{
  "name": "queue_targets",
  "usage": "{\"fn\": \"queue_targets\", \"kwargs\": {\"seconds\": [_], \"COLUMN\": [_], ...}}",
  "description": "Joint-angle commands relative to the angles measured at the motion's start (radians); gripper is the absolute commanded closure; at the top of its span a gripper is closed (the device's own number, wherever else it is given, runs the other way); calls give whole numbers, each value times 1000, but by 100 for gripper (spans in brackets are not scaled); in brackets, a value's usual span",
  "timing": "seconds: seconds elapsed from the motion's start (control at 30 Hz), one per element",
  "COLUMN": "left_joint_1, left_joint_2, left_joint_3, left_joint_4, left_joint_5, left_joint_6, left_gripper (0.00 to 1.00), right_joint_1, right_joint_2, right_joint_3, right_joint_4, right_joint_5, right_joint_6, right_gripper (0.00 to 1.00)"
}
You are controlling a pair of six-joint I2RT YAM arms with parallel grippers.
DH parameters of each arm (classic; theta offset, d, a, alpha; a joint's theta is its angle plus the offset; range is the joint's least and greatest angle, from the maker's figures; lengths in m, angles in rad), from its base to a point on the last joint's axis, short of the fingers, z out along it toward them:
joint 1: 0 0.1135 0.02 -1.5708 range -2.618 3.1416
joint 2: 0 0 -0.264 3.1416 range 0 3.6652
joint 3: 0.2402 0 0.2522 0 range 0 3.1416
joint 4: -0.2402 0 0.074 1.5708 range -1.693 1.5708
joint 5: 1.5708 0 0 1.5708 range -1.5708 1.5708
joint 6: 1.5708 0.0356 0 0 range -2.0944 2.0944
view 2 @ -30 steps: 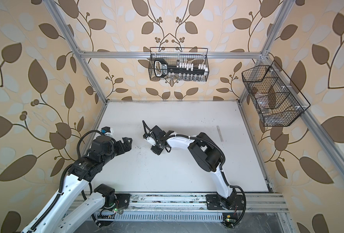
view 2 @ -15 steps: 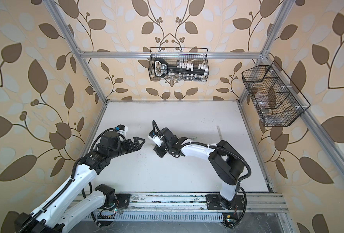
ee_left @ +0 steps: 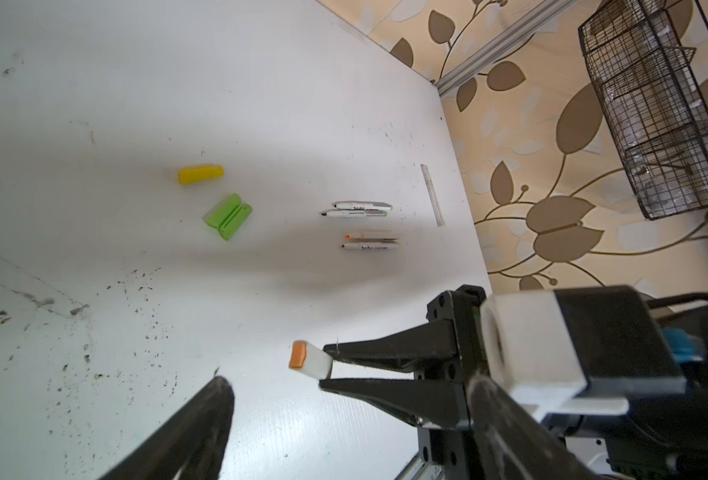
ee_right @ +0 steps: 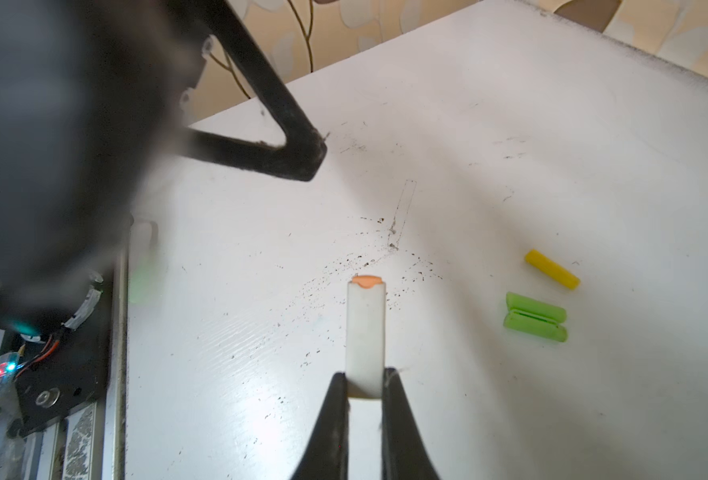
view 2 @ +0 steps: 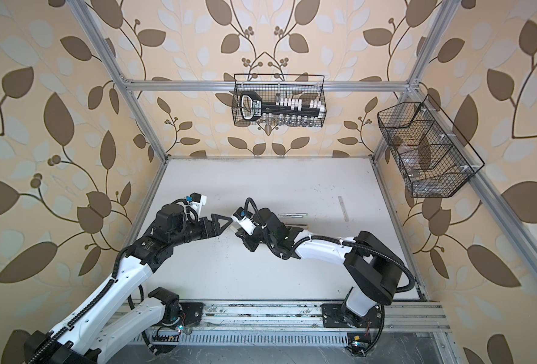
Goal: Insert the pens into the pen caps
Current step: 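Close the left gripper on the white cap while the right gripper holds it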
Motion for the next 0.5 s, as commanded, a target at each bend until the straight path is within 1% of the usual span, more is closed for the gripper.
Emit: {"fn": "queue_targets", "kwargs": {"seconds": [0.0, 0.1, 0.2, 0.27, 0.37, 0.47], "left_joint_1": [9, 10, 10, 9, 9, 7], "left_joint_2": [-31, -59, -57, -41, -12, 15], "left_joint_3": [-7, -11, -10, -12, -15, -19], "left_joint_4": [24, 11, 12, 33, 69, 97], "left_joint_5": [17, -13, 16, 65, 140, 183], "left_joint_6": [-6, -7, -6, -12, -18, -22], "left_gripper": [9, 8, 10, 15, 25, 34], "right_joint_1": [10, 9, 9, 9, 17, 33], "right_joint_2": [-62, -116, -159, -169, -178, -180], "right_joint_3": [-56, -115, -144, -142, -141, -133], "right_joint_4": [110, 159, 158, 136, 130, 130], "right_joint_5": [-37, -79, -68, -46, -3, 34], "right_joint_6": [-57, -94, -115, -125, -122, -119], "right_gripper": [88, 88, 88, 88, 88, 89]}}
